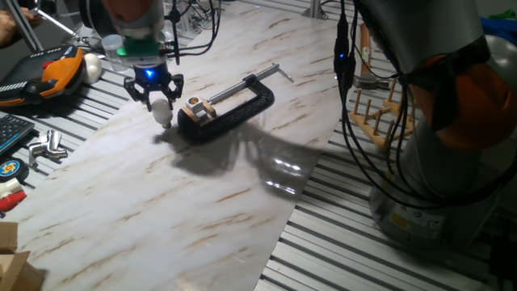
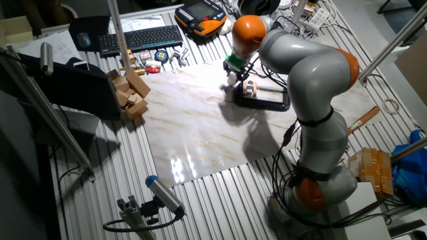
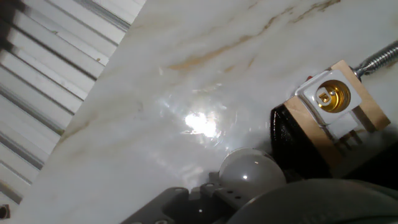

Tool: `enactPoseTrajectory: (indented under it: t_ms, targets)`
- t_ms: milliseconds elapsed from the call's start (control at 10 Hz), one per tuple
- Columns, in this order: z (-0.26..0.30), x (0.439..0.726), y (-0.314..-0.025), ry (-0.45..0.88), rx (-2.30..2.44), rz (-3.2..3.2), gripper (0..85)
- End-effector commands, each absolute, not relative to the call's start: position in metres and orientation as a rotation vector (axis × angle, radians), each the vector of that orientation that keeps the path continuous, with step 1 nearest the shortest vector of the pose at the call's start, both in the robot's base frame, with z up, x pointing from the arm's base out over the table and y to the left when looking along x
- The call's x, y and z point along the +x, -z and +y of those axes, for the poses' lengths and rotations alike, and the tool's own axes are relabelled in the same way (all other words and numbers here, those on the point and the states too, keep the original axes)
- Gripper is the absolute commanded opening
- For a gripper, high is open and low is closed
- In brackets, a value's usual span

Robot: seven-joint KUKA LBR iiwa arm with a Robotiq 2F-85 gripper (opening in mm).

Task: Take out the light bulb by rotating it

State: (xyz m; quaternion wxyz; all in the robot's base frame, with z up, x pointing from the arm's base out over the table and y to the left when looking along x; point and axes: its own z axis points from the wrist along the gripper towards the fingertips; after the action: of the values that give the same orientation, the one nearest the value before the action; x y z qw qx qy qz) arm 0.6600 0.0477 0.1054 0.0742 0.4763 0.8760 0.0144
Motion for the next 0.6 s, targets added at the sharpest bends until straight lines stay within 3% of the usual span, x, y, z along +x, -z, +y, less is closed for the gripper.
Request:
enactPoseTrajectory:
  t_ms: [0, 200, 300, 400, 500]
  targets:
    - [0.0494, 0.6601, -0.1025, -0.093, 1.388, 2.637, 0.0]
    - [0.0514, 0.6593, -0.0991, -0.112, 1.414, 2.6, 0.0]
    - [0.0516, 0.6591, -0.0997, -0.102, 1.425, 2.586, 17.0]
    - [0.0518, 0.659, -0.0999, -0.094, 1.446, 2.559, 17.0]
    - [0.0521, 0.6588, -0.1001, -0.085, 1.469, 2.535, 34.0]
